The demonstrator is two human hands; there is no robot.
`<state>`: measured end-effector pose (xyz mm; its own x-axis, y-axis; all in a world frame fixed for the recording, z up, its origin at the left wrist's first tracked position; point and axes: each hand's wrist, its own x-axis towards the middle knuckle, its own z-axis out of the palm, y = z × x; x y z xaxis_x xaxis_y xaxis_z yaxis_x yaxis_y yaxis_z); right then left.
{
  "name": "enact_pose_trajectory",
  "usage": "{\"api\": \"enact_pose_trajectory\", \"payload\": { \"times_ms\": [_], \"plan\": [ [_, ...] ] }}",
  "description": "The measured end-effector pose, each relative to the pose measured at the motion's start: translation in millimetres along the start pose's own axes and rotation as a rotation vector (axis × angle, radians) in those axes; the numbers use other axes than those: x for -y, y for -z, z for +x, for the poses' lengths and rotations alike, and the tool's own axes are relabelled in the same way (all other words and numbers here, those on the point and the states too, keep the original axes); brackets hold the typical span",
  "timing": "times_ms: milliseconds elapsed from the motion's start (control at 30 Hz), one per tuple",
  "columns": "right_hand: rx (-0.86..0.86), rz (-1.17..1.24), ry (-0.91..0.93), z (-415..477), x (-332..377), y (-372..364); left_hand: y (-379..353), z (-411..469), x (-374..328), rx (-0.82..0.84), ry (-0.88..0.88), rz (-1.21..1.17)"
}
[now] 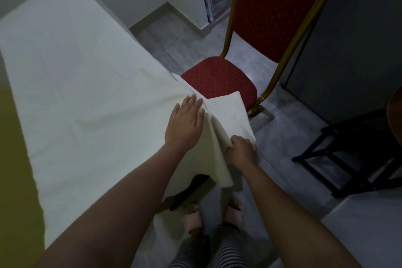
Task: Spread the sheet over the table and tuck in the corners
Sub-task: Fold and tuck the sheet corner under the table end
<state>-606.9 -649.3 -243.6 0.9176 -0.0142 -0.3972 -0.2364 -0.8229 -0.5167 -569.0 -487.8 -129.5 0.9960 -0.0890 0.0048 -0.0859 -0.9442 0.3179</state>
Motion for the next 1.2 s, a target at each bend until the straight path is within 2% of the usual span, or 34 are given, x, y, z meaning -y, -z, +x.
{"api": "enact_pose_trajectory", "payload": {
  "times_ms": [200, 267, 333, 433, 533, 667, 733, 800, 900, 967, 1033, 1133, 1200],
  "plan": [
    [-0.393, 0.124, -0.065, -53, 9, -8, 0, -1, 1, 0.018, 0.003, -0.025],
    [-0.443, 0.224, -0.058, -64, 16, -5, 1, 0, 1, 0.02, 0.0, -0.034],
    [-0.41, 0.394, -0.062, -77, 27, -7, 2, 0, 1, 0.021, -0.005, -0.031],
    [-0.256, 0.751, -0.115, -91, 54, -13, 3, -1, 0, 0.015, 0.001, -0.057],
    [-0.182, 0.867, -0.059, -92, 64, -10, 3, 0, -2, -0.001, -0.003, -0.085],
    [-0.152, 0.746, -0.049, -84, 19, -10, 3, 0, -1, -0.001, -0.015, -0.06],
    [-0.139, 0.481, -0.097, -78, -8, -21, 3, -1, -2, -0.006, -0.032, -0.061],
    [-0.243, 0.265, -0.207, -69, -20, -32, 4, -3, -2, -0.012, -0.046, -0.065],
    [-0.515, 0.347, -0.411, -52, -17, -26, 5, -3, -1, -0.008, -0.056, -0.071],
    [-0.615, 0.479, -0.482, -45, -11, -17, 4, -3, 0, -0.006, -0.06, -0.075],
    [-0.575, 0.559, -0.405, -42, 5, -13, 3, -3, 1, -0.01, -0.069, -0.07],
    [-0.468, 0.497, -0.128, -31, 38, -11, 1, -2, 2, -0.032, -0.086, -0.054],
    [-0.453, 0.506, -0.088, -14, 54, -6, 0, -2, 3, -0.038, -0.102, -0.035]
  ]
}}
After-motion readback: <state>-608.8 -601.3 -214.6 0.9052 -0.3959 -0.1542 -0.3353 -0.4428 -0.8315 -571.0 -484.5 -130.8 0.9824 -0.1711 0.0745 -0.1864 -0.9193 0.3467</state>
